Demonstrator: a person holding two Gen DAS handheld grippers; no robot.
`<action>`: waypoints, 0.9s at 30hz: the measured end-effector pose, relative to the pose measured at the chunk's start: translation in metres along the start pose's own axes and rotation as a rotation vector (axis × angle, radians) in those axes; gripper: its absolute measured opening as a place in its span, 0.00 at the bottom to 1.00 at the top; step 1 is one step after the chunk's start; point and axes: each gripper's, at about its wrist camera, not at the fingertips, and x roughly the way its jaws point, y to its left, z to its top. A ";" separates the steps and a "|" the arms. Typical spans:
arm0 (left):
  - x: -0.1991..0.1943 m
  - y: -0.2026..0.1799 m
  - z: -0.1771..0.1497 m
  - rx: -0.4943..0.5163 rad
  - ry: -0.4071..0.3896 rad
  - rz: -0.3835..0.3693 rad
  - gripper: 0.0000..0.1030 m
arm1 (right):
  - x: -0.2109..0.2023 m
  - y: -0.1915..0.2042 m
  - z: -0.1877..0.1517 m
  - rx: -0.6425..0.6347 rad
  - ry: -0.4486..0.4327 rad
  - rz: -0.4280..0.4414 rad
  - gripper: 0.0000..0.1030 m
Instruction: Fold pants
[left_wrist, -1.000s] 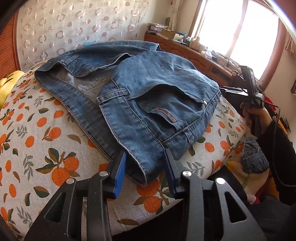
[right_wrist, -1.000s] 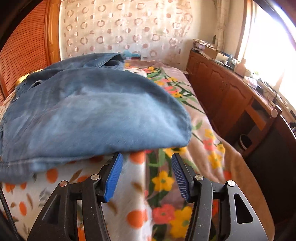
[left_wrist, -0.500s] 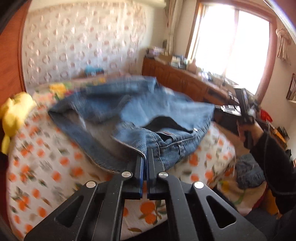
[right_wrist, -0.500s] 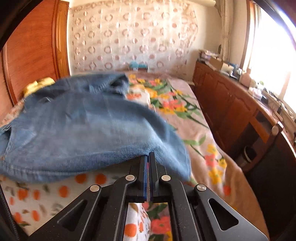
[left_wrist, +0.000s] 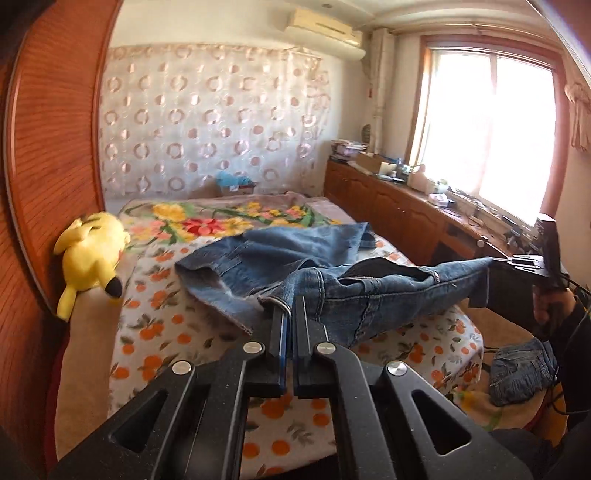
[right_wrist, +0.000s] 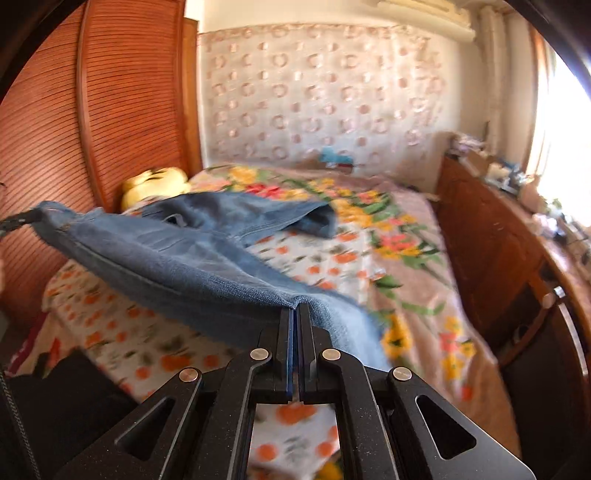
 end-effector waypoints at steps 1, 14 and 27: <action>0.000 0.007 -0.008 -0.013 0.010 0.016 0.02 | 0.000 0.003 -0.007 -0.001 0.011 0.021 0.01; 0.039 0.043 -0.088 -0.071 0.228 0.086 0.08 | 0.014 -0.043 -0.079 0.084 0.115 0.011 0.29; 0.048 0.050 -0.059 -0.042 0.176 0.106 0.54 | 0.054 -0.088 -0.110 0.200 0.142 -0.076 0.41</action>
